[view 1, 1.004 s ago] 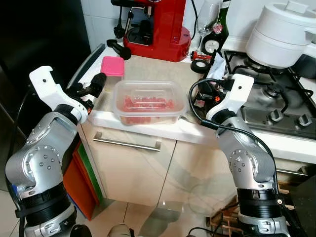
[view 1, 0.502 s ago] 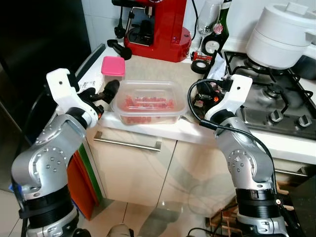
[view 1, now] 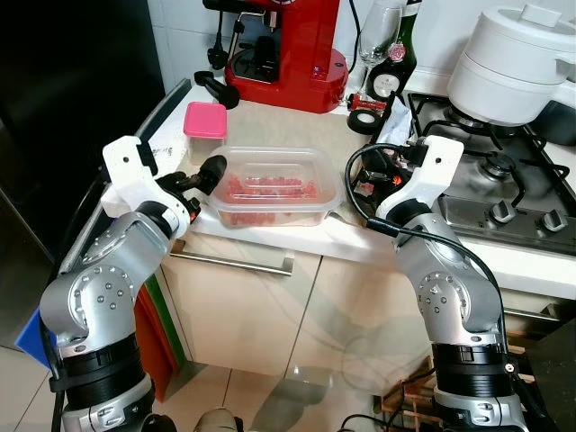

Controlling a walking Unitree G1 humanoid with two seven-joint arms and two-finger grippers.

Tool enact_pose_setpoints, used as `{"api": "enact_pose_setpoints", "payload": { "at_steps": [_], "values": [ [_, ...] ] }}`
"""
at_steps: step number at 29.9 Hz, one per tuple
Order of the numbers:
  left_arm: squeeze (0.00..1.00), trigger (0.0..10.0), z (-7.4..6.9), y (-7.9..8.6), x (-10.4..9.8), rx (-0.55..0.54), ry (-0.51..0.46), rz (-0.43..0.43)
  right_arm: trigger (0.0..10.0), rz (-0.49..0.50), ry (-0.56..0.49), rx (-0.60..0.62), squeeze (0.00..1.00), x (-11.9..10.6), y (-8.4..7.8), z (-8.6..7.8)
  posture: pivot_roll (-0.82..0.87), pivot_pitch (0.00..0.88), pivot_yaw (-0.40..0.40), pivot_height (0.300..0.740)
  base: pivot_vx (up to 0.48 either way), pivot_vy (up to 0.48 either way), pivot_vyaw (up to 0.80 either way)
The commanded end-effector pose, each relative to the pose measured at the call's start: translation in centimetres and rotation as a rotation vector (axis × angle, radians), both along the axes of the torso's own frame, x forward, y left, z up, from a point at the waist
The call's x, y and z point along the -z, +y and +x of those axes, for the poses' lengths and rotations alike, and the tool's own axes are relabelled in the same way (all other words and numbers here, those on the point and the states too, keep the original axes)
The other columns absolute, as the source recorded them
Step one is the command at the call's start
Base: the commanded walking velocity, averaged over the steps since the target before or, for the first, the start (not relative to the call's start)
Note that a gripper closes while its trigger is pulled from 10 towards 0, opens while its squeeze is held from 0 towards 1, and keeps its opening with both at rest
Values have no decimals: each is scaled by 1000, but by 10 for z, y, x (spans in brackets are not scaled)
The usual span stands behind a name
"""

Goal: Restocking fridge

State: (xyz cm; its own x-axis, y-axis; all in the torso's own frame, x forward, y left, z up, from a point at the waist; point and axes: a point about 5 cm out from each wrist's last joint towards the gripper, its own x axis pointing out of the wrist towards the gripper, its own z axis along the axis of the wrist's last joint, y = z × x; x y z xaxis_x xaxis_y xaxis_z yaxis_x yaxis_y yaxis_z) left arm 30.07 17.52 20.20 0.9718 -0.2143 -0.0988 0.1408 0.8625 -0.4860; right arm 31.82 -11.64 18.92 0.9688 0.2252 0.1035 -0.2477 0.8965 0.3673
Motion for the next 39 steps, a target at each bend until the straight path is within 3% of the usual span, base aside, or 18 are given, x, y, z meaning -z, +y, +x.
{"api": "enact_pose_setpoints", "payload": {
  "at_steps": [1,12,23,30,31,33,34,35,36,38,39],
  "values": [
    [0,10000,3,-6,-3,32,0,4,10000,-3,3,16,0,-1,-6,0,120,0,-82,711,0,0,0],
    [0,10000,3,-11,-3,59,28,60,10000,3,6,6,0,0,-4,0,122,0,-84,711,0,0,0],
    [0,10000,4,-15,5,81,96,-52,10000,0,10,5,0,1,-5,0,120,0,-85,711,0,0,0],
    [0,10000,3,-17,7,104,102,-9,10000,-4,10,3,0,1,-5,0,118,0,-88,711,0,0,0],
    [0,8745,3,-17,7,109,104,5,10000,-5,10,3,0,0,-6,0,117,0,-88,711,0,0,0],
    [0,8745,3,-17,7,112,105,13,10000,-5,10,3,0,0,-6,0,117,0,-88,711,0,0,0],
    [0,3373,3,-18,6,130,99,16,10000,-5,11,3,0,0,-5,1,117,0,-88,711,0,0,0],
    [0,3373,3,-18,6,130,99,16,10000,-5,11,3,0,0,-5,1,117,0,-88,711,0,0,0],
    [0,1490,3,-19,5,136,97,14,10000,-5,13,3,0,0,-6,0,115,0,-88,711,0,0,0],
    [0,1294,2,-21,5,151,97,15,10000,-7,15,5,0,1,-6,0,112,0,-89,711,0,0,0],
    [0,0,2,-21,6,156,100,17,10000,-7,17,6,0,1,-7,0,112,0,-89,711,0,0,0]
  ]
}}
